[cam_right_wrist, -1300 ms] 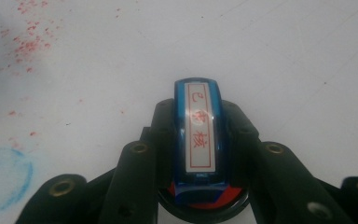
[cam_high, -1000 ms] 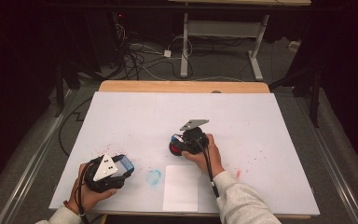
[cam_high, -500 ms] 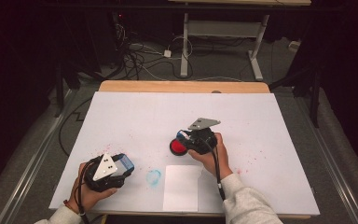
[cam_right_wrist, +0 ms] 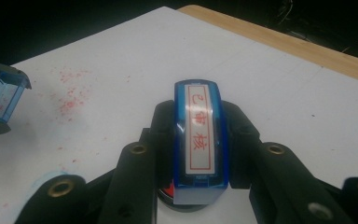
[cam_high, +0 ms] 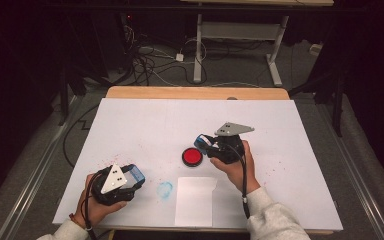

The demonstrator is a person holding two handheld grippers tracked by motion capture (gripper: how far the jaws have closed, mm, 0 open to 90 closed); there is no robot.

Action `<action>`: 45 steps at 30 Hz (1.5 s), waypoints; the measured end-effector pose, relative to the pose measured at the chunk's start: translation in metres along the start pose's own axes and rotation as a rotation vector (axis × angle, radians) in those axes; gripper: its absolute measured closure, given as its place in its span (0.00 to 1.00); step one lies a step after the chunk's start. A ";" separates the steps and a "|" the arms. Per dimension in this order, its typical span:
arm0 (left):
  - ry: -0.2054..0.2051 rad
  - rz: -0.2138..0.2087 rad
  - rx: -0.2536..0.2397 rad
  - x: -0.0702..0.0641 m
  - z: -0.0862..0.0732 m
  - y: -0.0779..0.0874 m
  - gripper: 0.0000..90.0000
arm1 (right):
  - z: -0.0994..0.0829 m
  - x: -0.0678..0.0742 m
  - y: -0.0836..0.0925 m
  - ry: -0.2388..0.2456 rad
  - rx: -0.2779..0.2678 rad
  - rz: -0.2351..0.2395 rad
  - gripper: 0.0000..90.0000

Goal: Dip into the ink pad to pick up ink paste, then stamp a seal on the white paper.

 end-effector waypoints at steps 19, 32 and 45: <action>-0.002 -0.009 0.004 0.001 0.000 -0.006 0.44 | 0.004 0.001 0.032 0.013 -0.033 0.007 0.77; -0.014 -0.017 -0.009 0.001 0.002 -0.007 0.43 | 0.003 0.002 0.043 0.014 -0.047 -0.013 0.77; -0.026 -0.019 -0.004 -0.002 0.004 -0.009 0.43 | -0.001 0.003 0.050 0.019 -0.031 -0.032 0.77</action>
Point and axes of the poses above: each handheld gripper's, and its own axes: y roughly backward along the jaws, z roughly out of its top, x roughly to its left, the point moved 2 cm from there along -y, roughly forward along the jaws, and after that the axes turned 4 degrees about -y, right-handed, at the moved point
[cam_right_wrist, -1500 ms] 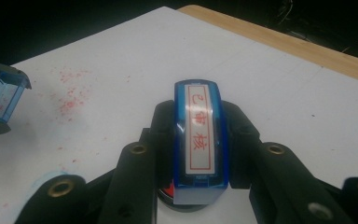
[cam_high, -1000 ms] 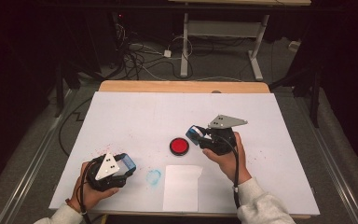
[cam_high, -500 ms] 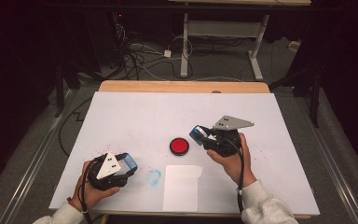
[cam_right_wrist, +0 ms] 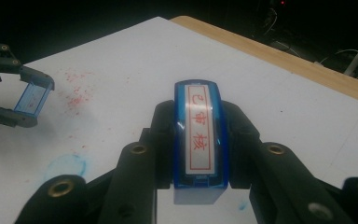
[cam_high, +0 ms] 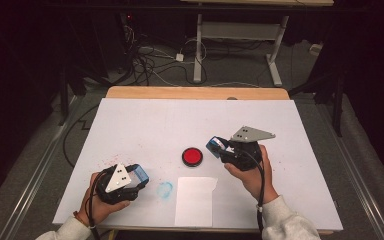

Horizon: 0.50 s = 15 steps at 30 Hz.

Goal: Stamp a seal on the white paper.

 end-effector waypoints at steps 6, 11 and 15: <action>-0.004 -0.003 0.004 -0.001 0.000 0.000 0.43 | 0.000 0.001 0.003 0.005 -0.007 0.002 0.77; -0.011 -0.004 0.008 -0.003 0.002 -0.002 0.44 | -0.002 0.002 0.003 0.008 -0.005 0.004 0.77; -0.020 -0.004 0.007 -0.004 0.003 -0.003 0.43 | -0.005 0.006 0.005 0.017 0.001 0.012 0.77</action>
Point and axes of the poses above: each handheld gripper's, and its own axes: y roughly backward along the jaws, z roughly out of its top, x roughly to its left, the point moved 2 cm from there along -y, roughly forward along the jaws, and after that the axes turned 4 degrees about -y, right-handed, at the moved point
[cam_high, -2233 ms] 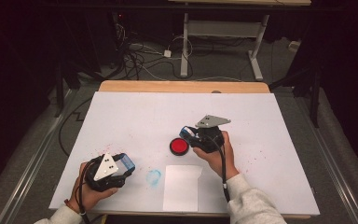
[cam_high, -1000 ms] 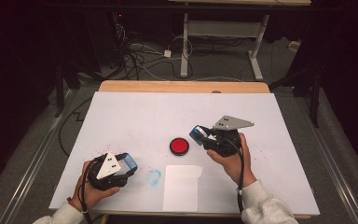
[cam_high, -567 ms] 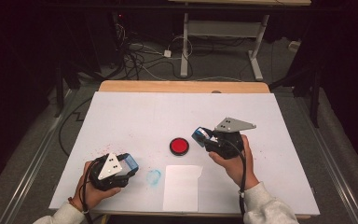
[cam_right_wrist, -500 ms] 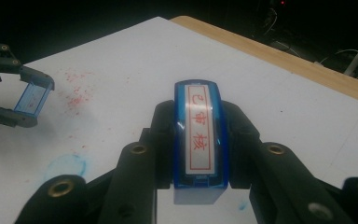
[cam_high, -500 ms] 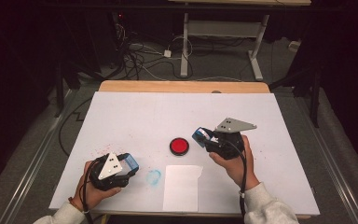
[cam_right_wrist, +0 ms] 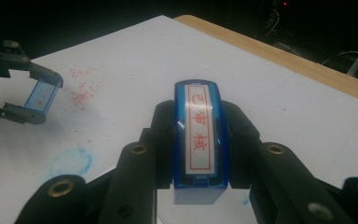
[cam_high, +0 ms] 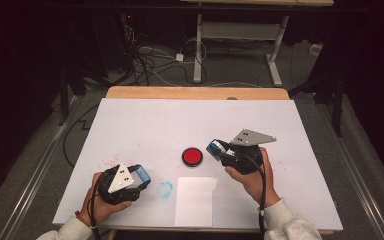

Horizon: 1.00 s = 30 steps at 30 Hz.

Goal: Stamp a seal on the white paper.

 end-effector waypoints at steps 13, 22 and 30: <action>-0.001 -0.001 0.005 -0.001 0.000 0.000 0.44 | -0.008 0.027 0.005 0.045 0.021 0.068 0.77; -0.002 0.001 0.007 -0.001 0.000 0.000 0.43 | -0.020 0.049 0.000 0.090 0.059 0.127 0.77; -0.002 0.006 0.009 -0.001 0.000 0.000 0.43 | -0.038 0.063 -0.009 0.139 0.117 0.155 0.77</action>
Point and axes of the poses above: each handheld gripper's, and its own axes: y roughly backward along the jaws, z roughly out of its top, x roughly to its left, the point moved 2 cm from there along -y, roughly forward along the jaws, and after that the axes turned 4 degrees about -y, right-handed, at the moved point
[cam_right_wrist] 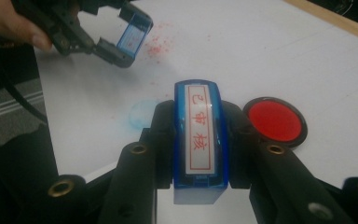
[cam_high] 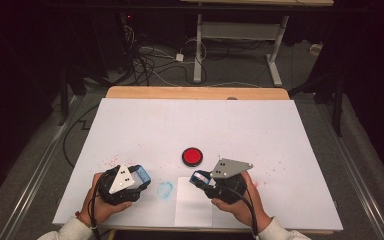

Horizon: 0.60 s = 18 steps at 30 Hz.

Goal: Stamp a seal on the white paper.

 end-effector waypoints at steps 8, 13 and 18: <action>-0.003 0.001 0.000 0.000 0.000 0.000 0.43 | -0.011 0.005 -0.012 0.017 0.053 0.021 0.77; -0.004 -0.002 0.001 0.000 0.000 -0.001 0.43 | -0.017 0.007 -0.018 0.023 0.073 0.026 0.77; -0.005 -0.001 0.003 0.000 0.000 0.000 0.43 | -0.021 0.009 -0.024 0.035 0.097 0.027 0.77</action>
Point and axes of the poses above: each handheld gripper's, and its own axes: y roughly backward along the jaws, z roughly out of its top, x roughly to its left, the point moved 2 cm from there along -y, roughly forward along the jaws, and after that the axes turned 4 degrees about -y, right-handed, at the moved point
